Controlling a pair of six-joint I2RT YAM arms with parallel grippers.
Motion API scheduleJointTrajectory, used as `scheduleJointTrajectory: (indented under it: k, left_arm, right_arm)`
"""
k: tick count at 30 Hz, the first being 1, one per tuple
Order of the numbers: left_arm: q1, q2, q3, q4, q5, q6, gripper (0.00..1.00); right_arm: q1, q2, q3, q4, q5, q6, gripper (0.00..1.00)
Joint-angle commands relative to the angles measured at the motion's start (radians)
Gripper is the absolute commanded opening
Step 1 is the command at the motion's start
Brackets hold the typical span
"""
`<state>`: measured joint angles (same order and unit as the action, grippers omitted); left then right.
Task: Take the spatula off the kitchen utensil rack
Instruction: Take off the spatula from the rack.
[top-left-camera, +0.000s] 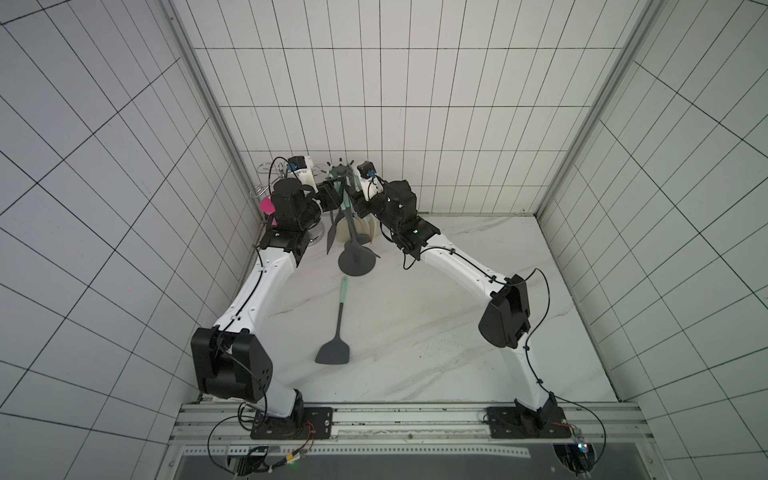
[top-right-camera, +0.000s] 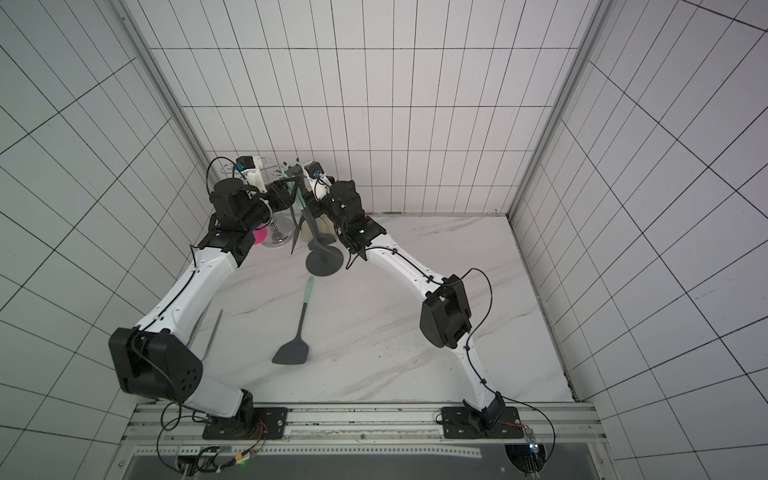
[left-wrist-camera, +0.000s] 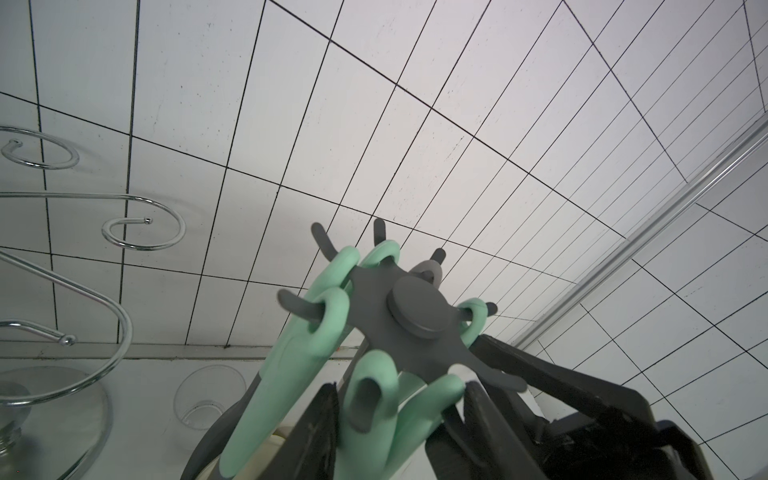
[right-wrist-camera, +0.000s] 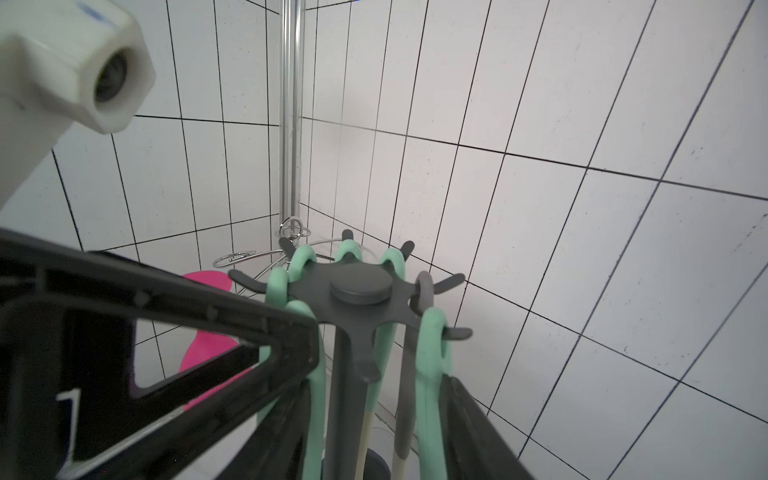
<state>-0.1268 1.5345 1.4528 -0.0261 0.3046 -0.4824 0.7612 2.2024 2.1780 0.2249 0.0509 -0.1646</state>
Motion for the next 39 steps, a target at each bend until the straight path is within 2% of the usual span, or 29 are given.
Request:
scheduleJointTrajectory:
  k: [1, 4, 10, 17, 21, 24, 26, 30, 33, 39]
  left_arm:
    - [-0.001, 0.011, 0.015, -0.069, 0.029, 0.023, 0.46]
    - [0.001, 0.016, 0.011, -0.032, 0.047, -0.015, 0.46]
    - [0.004, 0.020, 0.017, -0.061, 0.041, 0.014, 0.46]
    - [-0.001, 0.017, 0.000, -0.033, 0.058, -0.005, 0.46]
    - [-0.005, 0.029, 0.010, -0.031, 0.076, -0.008, 0.45]
    - [-0.006, 0.033, 0.009, -0.032, 0.083, -0.009, 0.45]
    - [-0.007, 0.035, 0.008, -0.031, 0.086, -0.008, 0.45]
    - [-0.007, 0.036, 0.005, -0.033, 0.087, -0.004, 0.45]
    - [-0.004, 0.035, 0.003, -0.038, 0.074, 0.001, 0.45]
    - [0.000, 0.037, 0.001, -0.055, 0.051, 0.004, 0.44]
  right_arm:
    - [-0.004, -0.053, -0.093, 0.074, 0.081, -0.042, 0.54]
    - [-0.009, -0.123, -0.179, 0.094, 0.084, -0.023, 0.55]
    - [-0.029, -0.154, -0.214, 0.033, 0.067, 0.021, 0.57]
    - [-0.030, -0.036, -0.028, -0.053, 0.056, 0.022, 0.61]
    - [-0.032, 0.028, 0.061, -0.061, 0.091, 0.001, 0.59]
    - [-0.034, 0.059, 0.094, -0.047, 0.089, -0.014, 0.53]
    - [-0.033, 0.072, 0.108, -0.042, 0.086, -0.021, 0.46]
    - [-0.032, 0.067, 0.094, -0.021, 0.088, -0.023, 0.15]
    - [-0.030, 0.041, 0.047, 0.021, 0.087, -0.021, 0.01]
    - [-0.033, 0.009, 0.034, 0.059, 0.099, 0.006, 0.00]
